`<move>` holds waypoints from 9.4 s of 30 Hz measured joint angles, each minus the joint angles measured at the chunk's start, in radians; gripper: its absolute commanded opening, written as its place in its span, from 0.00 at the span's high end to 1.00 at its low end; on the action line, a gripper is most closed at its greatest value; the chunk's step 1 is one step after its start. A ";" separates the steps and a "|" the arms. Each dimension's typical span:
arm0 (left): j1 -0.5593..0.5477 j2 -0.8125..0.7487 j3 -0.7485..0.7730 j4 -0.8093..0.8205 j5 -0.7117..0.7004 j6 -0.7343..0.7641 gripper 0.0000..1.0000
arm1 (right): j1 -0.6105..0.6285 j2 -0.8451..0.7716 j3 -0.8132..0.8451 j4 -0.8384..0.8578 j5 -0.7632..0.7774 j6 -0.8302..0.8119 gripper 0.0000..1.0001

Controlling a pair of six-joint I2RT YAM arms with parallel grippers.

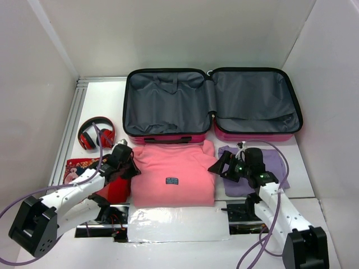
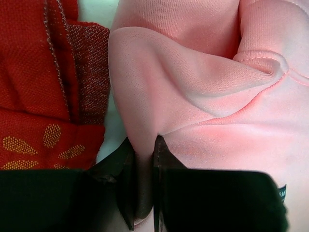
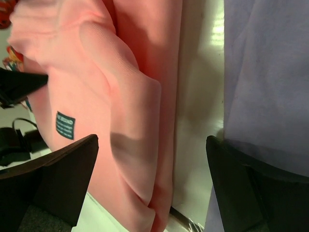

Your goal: Pack the luggage

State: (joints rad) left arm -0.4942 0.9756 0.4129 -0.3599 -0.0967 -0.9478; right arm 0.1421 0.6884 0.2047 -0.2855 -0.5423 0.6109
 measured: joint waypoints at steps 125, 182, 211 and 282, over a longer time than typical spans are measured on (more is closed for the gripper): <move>0.338 1.061 1.503 0.270 0.116 0.440 0.35 | 0.180 1.601 2.089 -0.118 0.393 -0.523 0.71; -0.696 0.703 0.470 0.583 -0.174 -0.161 0.04 | 0.036 -0.048 0.697 -0.440 0.689 -0.127 0.00; -0.751 1.151 1.013 0.336 -0.395 -0.627 0.20 | 0.036 -0.042 0.733 -0.446 0.641 -0.137 0.00; -0.397 0.357 0.160 0.231 -0.209 -0.093 1.00 | 0.486 0.485 0.297 0.070 0.580 0.071 1.00</move>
State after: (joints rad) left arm -0.8913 1.3331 0.5732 -0.1291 -0.3061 -1.0409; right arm 0.6285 1.1736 0.5014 -0.2157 0.0376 0.6823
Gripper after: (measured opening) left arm 0.060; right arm 0.195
